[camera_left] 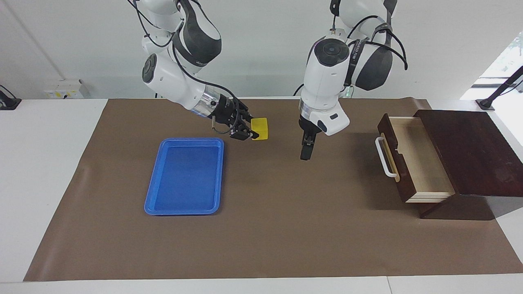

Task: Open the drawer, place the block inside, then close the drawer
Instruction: 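Move the left gripper toward the block held by the right gripper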

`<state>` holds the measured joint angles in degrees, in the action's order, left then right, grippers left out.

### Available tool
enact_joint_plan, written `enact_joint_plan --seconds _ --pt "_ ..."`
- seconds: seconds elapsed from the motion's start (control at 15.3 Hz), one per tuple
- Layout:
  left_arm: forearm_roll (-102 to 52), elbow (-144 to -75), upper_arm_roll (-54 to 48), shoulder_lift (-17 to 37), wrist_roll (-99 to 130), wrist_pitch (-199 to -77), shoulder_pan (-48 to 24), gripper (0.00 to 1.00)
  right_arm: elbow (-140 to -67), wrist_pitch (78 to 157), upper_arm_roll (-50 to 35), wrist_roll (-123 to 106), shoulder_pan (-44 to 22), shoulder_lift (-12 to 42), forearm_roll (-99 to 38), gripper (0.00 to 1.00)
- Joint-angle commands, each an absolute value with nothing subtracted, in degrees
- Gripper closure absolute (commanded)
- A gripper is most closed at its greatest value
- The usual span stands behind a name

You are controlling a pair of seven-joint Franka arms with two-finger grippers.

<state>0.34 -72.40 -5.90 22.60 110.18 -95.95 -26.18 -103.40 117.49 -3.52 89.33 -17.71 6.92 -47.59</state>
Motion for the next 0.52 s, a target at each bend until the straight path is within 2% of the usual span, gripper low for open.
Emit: enact_joint_plan --seconds 0.0,0.46 --pt "-1.6 -70.0 -5.6 24.0 116.4 -95.8 -27.0 0.0 -102.0 119.7 -3.6 92.5 -19.9 7.8 -45.8 1.0" --pt "-1.7 -70.5 -5.9 23.6 121.2 -95.3 -28.5 0.0 -101.9 123.1 -3.7 93.4 -22.2 8.2 -45.8 1.0"
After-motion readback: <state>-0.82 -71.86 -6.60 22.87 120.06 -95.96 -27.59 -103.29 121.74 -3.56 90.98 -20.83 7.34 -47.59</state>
